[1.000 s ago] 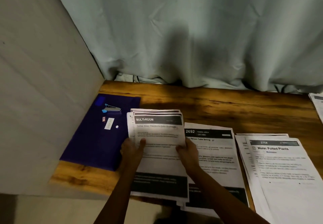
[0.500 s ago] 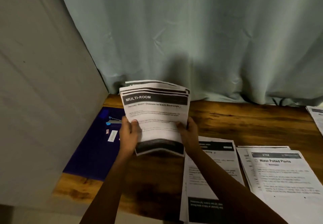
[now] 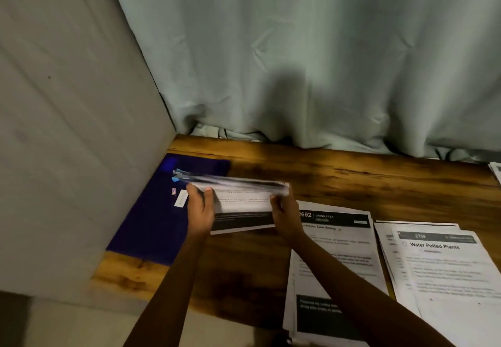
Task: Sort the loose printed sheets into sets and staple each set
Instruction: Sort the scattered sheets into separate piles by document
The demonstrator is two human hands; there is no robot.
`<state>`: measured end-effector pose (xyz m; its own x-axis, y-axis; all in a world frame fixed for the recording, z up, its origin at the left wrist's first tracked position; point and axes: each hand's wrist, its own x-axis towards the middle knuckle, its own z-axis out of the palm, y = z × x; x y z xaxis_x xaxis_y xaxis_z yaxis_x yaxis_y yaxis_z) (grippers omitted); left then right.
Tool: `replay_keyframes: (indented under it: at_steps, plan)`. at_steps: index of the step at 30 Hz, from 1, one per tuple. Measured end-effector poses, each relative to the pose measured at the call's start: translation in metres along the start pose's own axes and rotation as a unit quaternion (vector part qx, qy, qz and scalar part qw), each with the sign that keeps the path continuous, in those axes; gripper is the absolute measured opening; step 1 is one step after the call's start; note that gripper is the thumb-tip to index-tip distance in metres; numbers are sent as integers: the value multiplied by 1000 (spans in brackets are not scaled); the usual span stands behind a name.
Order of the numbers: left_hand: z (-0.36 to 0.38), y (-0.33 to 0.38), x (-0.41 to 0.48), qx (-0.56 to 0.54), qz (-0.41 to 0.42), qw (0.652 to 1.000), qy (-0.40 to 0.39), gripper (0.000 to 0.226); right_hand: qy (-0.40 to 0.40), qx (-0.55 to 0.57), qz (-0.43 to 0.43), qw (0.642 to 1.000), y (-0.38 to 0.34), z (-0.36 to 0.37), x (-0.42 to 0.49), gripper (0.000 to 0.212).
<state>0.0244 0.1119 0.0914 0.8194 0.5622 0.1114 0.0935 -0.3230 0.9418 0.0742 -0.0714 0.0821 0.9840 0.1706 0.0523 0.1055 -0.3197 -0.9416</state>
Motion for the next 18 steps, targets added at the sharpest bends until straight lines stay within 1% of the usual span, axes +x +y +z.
replay_keyframes:
  at_steps: [2,4,7,10,12,13,15,16,18]
  plan:
    - [-2,6,6,16,4,1000,12,14,13,-19,13,1000,-7,1,4,32]
    - [-4,11,13,41,0,999,9,19,14,-40,49,998,-12,5,5,36]
    - [-5,8,16,82,-39,996,21,19,0,-78,95,992,-9,11,-2,33]
    - [-5,-12,10,113,-88,989,33,23,-44,-115,141,982,2,22,-14,32]
    - [-6,-31,3,157,-111,981,33,28,-85,-132,169,973,10,30,-21,34]
    - [-5,-36,-1,181,-135,974,32,32,-106,-152,176,967,16,34,-24,34]
    - [-5,-45,-8,216,-172,961,29,38,-130,-179,169,961,25,39,-31,39]
    - [-5,-49,-10,227,-176,958,24,37,-137,-176,170,960,27,41,-33,44]
    - [-5,-55,-14,232,-178,956,12,37,-151,-188,161,957,30,42,-37,44]
